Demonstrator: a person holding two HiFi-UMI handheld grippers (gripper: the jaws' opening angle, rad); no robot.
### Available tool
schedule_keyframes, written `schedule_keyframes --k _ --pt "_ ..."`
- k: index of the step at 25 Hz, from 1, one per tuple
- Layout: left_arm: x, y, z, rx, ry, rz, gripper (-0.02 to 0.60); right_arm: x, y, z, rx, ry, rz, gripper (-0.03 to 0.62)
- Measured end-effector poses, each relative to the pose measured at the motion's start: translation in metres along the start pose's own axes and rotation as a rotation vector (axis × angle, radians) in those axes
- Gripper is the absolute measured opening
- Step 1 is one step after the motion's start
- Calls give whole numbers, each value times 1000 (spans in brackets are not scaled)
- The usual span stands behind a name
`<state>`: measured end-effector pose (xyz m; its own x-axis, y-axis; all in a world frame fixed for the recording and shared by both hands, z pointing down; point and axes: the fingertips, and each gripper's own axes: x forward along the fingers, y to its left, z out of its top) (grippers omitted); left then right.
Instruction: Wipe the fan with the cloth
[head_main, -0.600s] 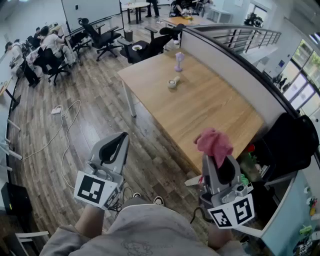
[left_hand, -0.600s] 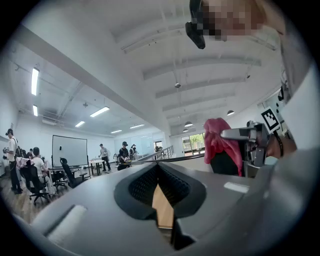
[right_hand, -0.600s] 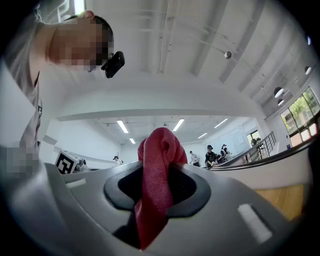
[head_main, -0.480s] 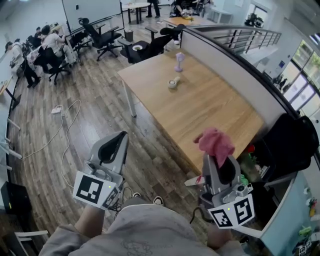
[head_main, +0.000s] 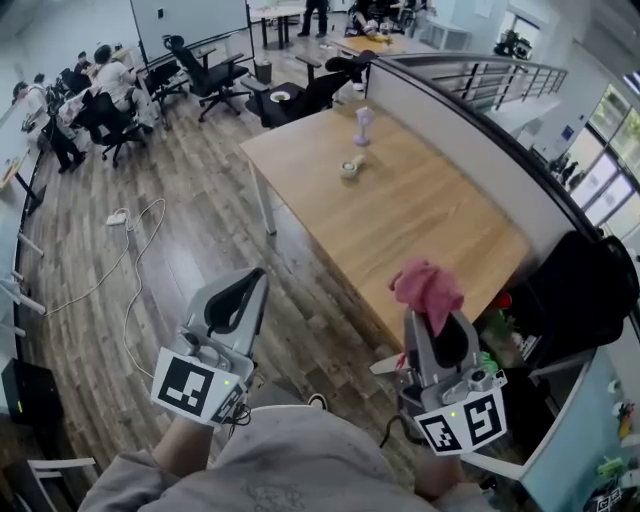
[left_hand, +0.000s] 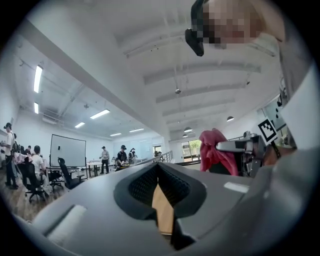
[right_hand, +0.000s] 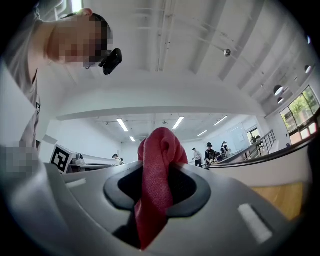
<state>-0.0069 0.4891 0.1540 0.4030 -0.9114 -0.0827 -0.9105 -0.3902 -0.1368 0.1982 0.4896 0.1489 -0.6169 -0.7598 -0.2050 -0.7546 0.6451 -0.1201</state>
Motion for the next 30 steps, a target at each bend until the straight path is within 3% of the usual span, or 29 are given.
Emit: schedule_keyframes --k 1,3,4,16,30 --pt "0 1 -2 6 4 8 14 1 1 -2 2 3 4 114" --pt "0 4 -5 2 22 15 248 4 3 -3 3 8 13 114" --pt "1 6 -6 -3 25 19 282 5 4 -4 2 10 16 114" --pt "35 58 -32 -1 55 25 307 66 -10 -35 18 69 5 114" --pt "150 193 -69 -23 102 -52 307 230 -54 -79 36 143 -93 114"
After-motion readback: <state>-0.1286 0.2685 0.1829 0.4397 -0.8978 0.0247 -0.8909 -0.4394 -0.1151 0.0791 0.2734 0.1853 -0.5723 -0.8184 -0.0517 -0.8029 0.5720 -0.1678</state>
